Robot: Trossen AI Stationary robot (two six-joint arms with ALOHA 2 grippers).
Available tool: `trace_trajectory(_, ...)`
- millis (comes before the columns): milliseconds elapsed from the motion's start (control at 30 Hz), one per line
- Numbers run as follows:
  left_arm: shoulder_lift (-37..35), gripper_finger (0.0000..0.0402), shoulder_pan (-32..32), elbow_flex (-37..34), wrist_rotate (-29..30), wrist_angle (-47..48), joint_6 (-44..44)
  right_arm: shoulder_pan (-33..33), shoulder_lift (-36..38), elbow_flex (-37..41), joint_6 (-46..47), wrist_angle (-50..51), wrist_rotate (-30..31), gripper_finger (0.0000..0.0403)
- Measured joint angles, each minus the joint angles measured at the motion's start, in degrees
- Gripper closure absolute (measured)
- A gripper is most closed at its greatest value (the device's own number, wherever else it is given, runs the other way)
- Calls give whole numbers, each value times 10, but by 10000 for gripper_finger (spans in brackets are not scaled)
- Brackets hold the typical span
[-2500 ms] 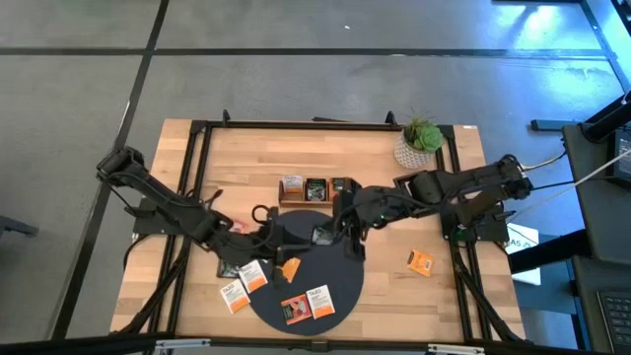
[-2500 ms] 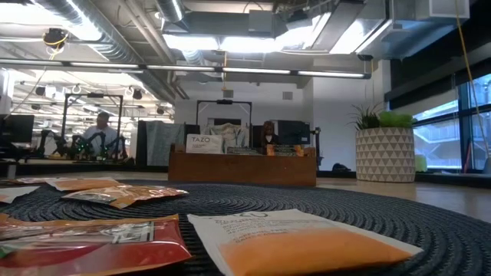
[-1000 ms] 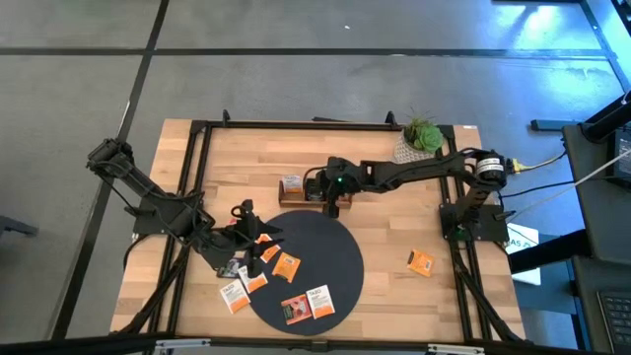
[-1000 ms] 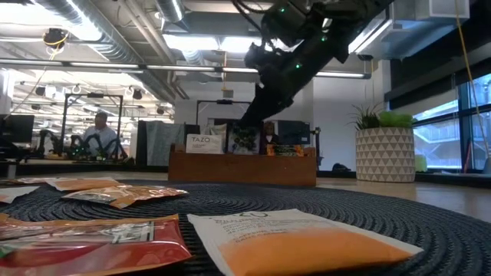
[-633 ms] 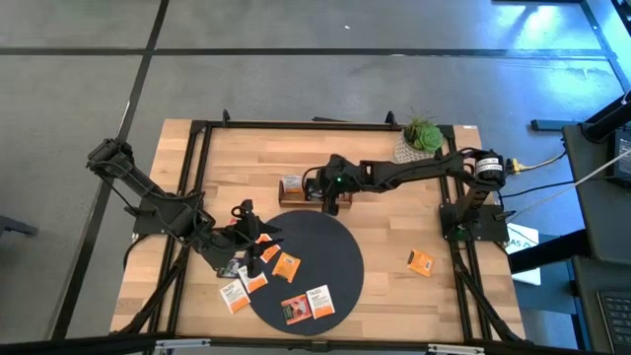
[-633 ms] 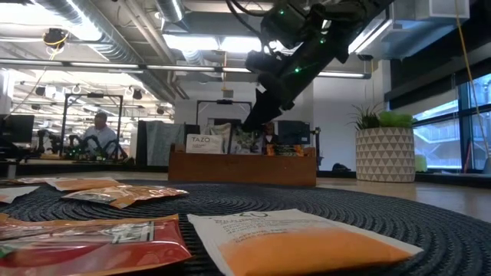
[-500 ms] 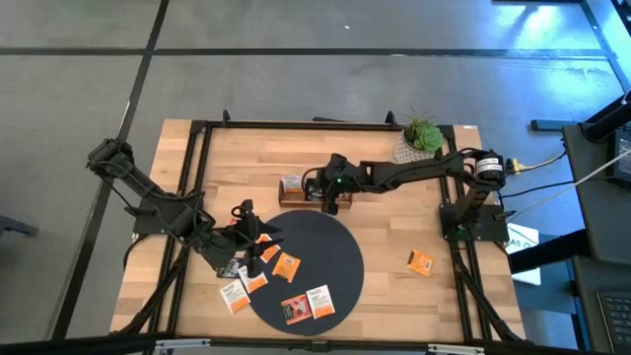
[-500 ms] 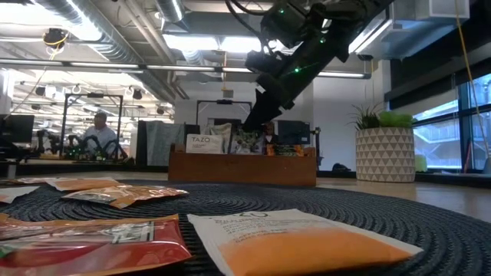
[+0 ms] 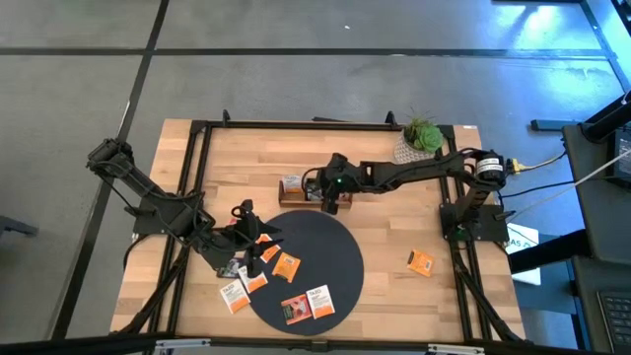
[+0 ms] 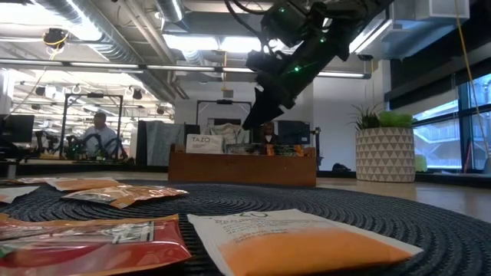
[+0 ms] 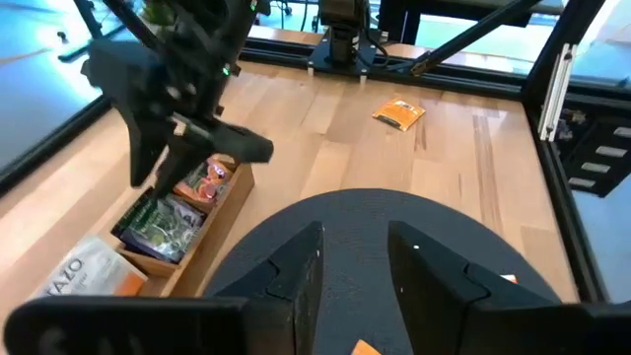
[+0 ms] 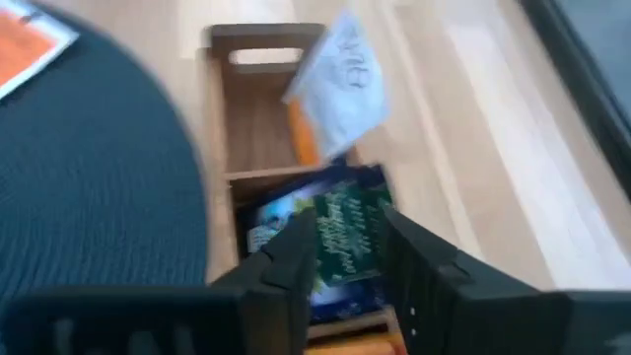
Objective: Pick & Place Tea
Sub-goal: Put the orange tea bag into the right of the wooden organizer
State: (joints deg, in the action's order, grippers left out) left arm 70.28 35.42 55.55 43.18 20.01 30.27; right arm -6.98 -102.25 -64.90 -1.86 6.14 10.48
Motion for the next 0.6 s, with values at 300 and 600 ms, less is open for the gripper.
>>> trace_trajectory(300,28,288,7,0,-48,-1,117,60,9,-1,175,-33,-236,264)
trace_trajectory(600,133,298,13,0,-126,2,212,193,6,-1,182,-80,-88,265)
